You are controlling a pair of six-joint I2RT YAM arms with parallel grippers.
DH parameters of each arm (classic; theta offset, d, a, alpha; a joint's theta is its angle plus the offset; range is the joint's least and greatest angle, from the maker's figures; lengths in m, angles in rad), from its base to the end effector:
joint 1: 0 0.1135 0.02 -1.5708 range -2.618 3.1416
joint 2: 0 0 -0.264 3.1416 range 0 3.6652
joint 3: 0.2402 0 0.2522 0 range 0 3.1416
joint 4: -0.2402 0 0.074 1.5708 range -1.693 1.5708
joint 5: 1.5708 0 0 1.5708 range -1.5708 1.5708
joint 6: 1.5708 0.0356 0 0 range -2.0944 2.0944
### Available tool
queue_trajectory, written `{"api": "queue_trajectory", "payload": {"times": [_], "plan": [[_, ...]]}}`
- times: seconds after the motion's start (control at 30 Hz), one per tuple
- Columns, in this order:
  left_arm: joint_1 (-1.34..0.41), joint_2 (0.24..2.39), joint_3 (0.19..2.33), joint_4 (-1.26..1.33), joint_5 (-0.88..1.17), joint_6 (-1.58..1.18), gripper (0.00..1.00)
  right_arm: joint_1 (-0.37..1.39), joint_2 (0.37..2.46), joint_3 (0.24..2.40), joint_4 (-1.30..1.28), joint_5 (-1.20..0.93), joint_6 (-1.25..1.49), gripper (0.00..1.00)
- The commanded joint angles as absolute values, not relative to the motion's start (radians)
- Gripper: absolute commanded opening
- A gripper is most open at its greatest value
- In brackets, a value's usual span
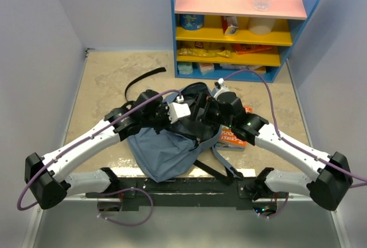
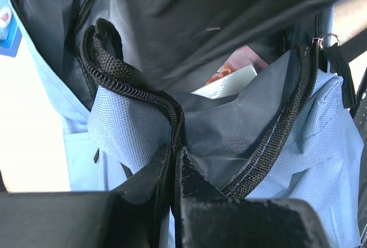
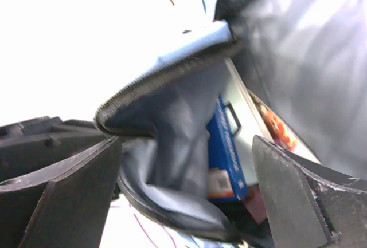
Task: Pack the student bag
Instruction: Place the book in the student bag, then pick up the book from the center of the board.
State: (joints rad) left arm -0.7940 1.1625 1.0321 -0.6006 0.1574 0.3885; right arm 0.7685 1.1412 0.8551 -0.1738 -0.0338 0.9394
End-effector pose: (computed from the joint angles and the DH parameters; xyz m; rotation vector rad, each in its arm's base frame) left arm 0.1693 -0.1802 0.3106 1.3613 1.8811 -0.3879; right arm 0.1862 0.1817 0.2933 0.1660 2.2098 1.0614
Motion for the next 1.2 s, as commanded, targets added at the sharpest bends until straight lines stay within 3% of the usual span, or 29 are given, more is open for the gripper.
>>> {"api": "queue_trajectory", "payload": {"times": [0.0, 0.1, 0.2, 0.33, 0.43, 0.57, 0.83, 0.93, 1.17], "plan": [[-0.766, 1.118, 1.039, -0.667, 0.078, 0.411, 0.00, 0.767, 1.135, 0.959, -0.186, 0.029, 0.884, 0.99], [-0.694, 1.085, 1.029, -0.667, 0.054, 0.446, 0.00, 0.765, 1.068, 1.002, -0.224, 0.052, 0.769, 0.97], [-0.603, 1.089, 1.031, -0.657, 0.003, 0.474, 0.00, 0.767, 1.040, 1.037, -0.315, 0.034, 0.700, 0.86], [-0.523, 1.095, 1.040, -0.650, 0.003, 0.480, 0.00, 0.785, 0.993, 0.977, -0.333, -0.128, 0.660, 0.52], [-0.506, 1.088, 1.046, -0.655, 0.012, 0.480, 0.02, 0.894, 1.008, 0.922, -0.330, -0.166, 0.634, 0.47], [-0.506, 1.095, 1.092, -0.686, 0.092, 0.465, 0.08, 1.064, 1.156, 0.908, -0.338, -0.075, 0.607, 0.49], [-0.506, 1.115, 1.219, -0.753, 0.158, 0.469, 0.16, 1.245, 1.461, 0.865, -0.039, 0.055, 0.611, 0.51], [-0.506, 1.117, 1.239, -0.790, 0.192, 0.451, 0.17, 1.333, 1.590, 0.873, 0.124, 0.227, 0.626, 0.65], [-0.506, 1.100, 1.258, -0.851, 0.201, 0.422, 0.17, 1.382, 1.842, 1.034, 0.402, 0.320, 0.595, 0.70]]}}
